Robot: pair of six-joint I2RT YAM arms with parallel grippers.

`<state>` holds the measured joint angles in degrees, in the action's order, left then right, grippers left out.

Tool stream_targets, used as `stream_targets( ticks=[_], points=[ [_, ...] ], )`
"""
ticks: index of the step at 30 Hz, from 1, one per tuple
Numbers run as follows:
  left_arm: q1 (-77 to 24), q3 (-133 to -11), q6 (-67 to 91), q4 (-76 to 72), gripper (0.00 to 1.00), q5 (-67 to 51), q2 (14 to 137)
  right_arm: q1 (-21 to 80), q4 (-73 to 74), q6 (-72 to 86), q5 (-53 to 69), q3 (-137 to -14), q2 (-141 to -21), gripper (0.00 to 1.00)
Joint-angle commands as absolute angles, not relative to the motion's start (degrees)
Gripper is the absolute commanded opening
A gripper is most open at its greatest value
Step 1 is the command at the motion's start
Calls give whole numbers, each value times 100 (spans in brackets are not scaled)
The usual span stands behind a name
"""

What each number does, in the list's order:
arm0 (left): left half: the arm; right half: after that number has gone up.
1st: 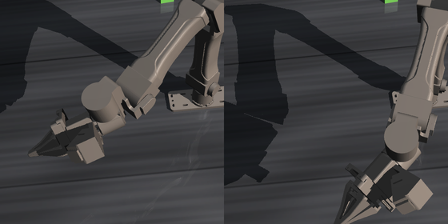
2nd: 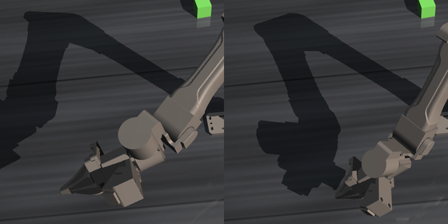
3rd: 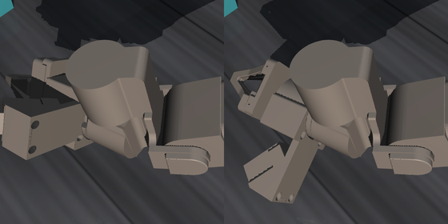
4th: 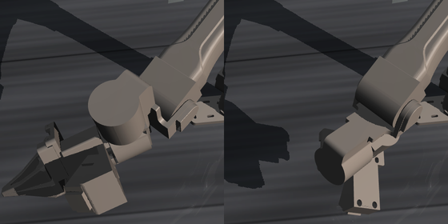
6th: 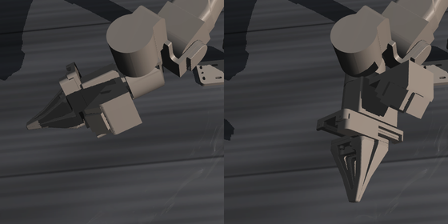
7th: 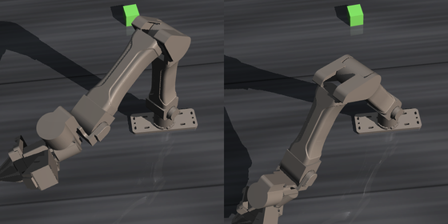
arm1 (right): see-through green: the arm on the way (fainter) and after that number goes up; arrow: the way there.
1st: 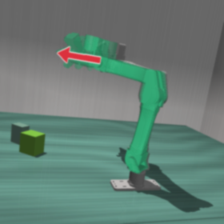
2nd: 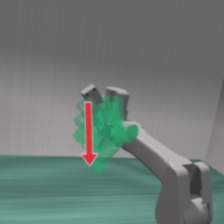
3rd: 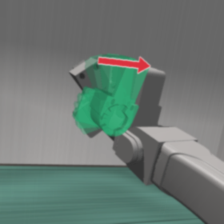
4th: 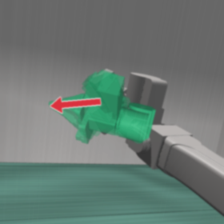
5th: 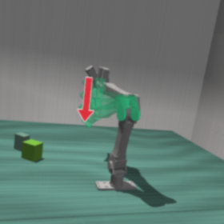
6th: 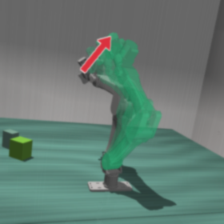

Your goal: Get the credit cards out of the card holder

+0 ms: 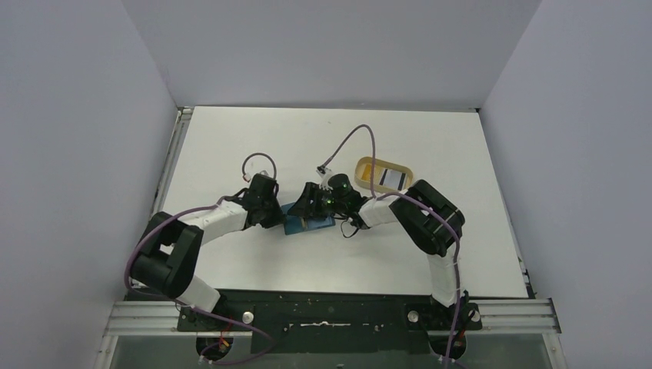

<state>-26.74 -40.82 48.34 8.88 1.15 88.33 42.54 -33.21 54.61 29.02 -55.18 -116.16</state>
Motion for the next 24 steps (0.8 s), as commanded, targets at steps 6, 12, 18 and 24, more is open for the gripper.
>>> stream_targets(
  ticks=[6, 12, 18, 24],
  points=[
    [-2621, -4334, 4620, 1355, 0, 26, 8687, 4817, -3242, 5273, 4146, -6048, -11840, 53],
    [-2567, -4374, 4615, 1389, 0, 0, 8564, 4892, -2976, 5186, 4158, -6054, -11771, 53],
    [-2558, -4385, 4671, 1389, 0, -99, 8492, 4939, -3174, 5366, 3944, -6079, -11891, 53],
    [-2521, -4336, 4699, 1411, 0, -177, 8348, 4953, -3755, 5963, 3614, -5869, -12056, 51]
  ],
)
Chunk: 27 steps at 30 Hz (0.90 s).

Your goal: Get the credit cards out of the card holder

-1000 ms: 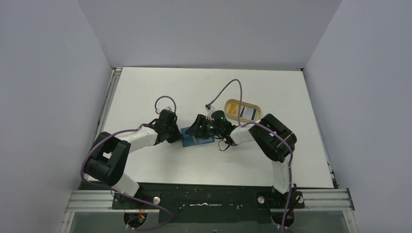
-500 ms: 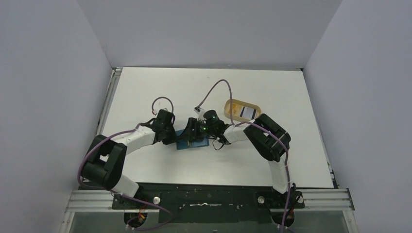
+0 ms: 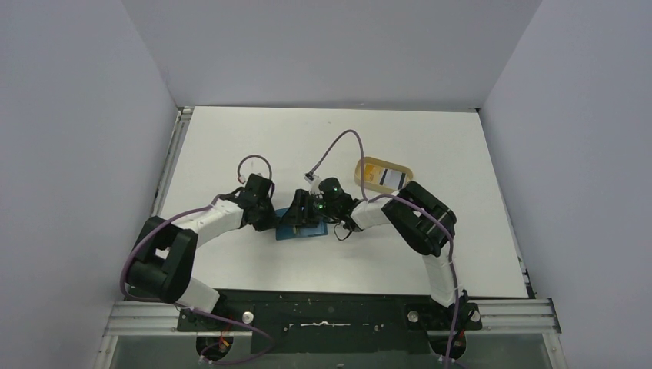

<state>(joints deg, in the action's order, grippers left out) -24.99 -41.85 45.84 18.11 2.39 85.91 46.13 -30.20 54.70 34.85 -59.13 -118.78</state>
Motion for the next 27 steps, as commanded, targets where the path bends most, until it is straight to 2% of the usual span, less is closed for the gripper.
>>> stream_targets(
  ticks=[1, 10, 17, 27],
  points=[
    [-2508, -4318, 4707, 1399, 0, -190, 8343, 4954, -4004, 6125, 3638, -5826, -12099, 51],
    [-2431, -4199, 4720, 1341, 0, -231, 8312, 4943, -5685, 7061, 3797, -5449, -12096, 47],
    [-2396, -4192, 4662, 1361, 0, -220, 8303, 4878, -5648, 7014, 3679, -5212, -11864, 37],
    [-2330, -4170, 4652, 1345, 0, -263, 8311, 4655, -5914, 7093, 3727, -4890, -11726, 34]
  ],
)
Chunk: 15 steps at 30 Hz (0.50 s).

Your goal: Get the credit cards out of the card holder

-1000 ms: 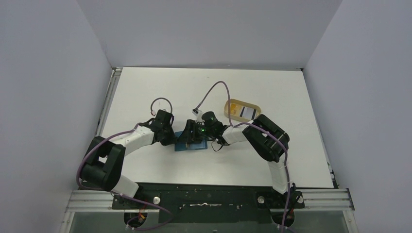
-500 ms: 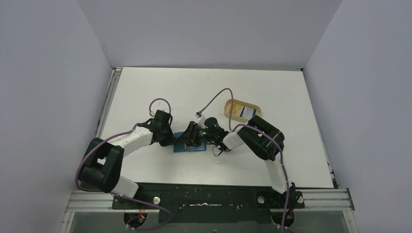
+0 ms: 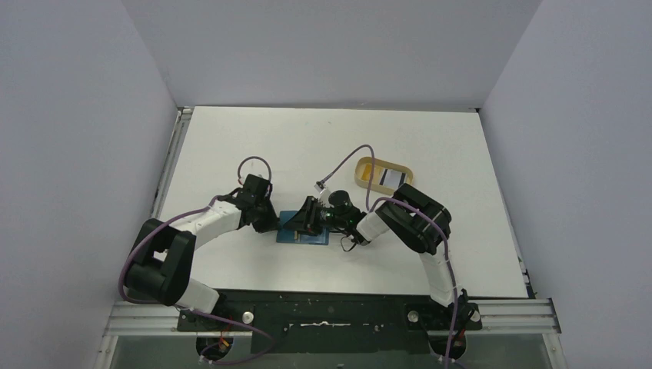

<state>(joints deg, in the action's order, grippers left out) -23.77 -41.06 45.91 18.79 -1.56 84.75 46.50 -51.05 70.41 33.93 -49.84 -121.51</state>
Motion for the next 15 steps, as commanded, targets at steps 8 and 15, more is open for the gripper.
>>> stream_targets(
  ticks=[8, 15],
  points=[
    [-2329, -4164, 4636, 1337, 0, -291, 8344, 4412, -6257, 7207, 3783, -4629, -11710, 31],
    [-2329, -4179, 4624, 1336, 0, -294, 8382, 4228, -6269, 7199, 3861, -4513, -11575, 31]
  ],
)
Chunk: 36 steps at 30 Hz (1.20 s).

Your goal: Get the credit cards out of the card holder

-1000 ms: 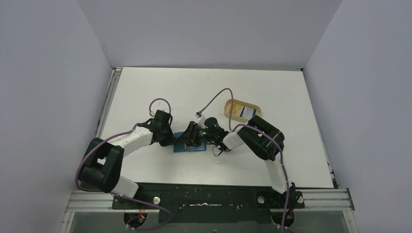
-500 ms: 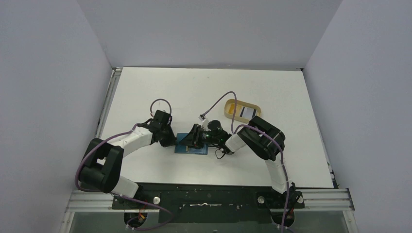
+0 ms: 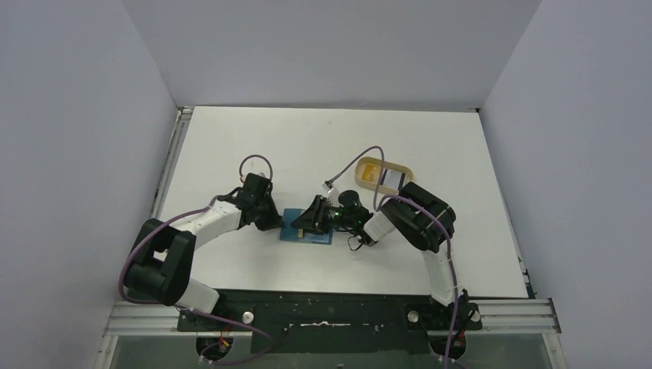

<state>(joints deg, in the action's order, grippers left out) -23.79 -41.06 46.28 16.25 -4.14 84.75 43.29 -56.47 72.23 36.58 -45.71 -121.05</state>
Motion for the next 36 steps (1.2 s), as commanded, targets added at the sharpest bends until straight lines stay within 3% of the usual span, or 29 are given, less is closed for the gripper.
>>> stream_targets(
  ticks=[1, 8, 13, 16, 22, 36],
  points=[
    [-2335, -4181, 4623, 1338, 0, -294, 8391, 4206, -6262, 7198, 3873, -4497, -11565, 31],
    [-2329, -4197, 4608, 1340, 0, -300, 8416, 4139, -6150, 7125, 3887, -4456, -11550, 27],
    [-2329, -4198, 4586, 1336, 0, -308, 8421, 4131, -6034, 7068, 3860, -4440, -11698, 6],
    [-2329, -4210, 4564, 1349, 0, -300, 8430, 4124, -6050, 7058, 3867, -4360, -11759, 0],
    [-2334, -4216, 4541, 1362, 0, -290, 8453, 3945, -5735, 6792, 3935, -3978, -11484, 0],
    [-2329, -4212, 4532, 1342, 0, -277, 8490, 3424, -3023, 5634, 3951, -3968, -9753, 0]
  ],
)
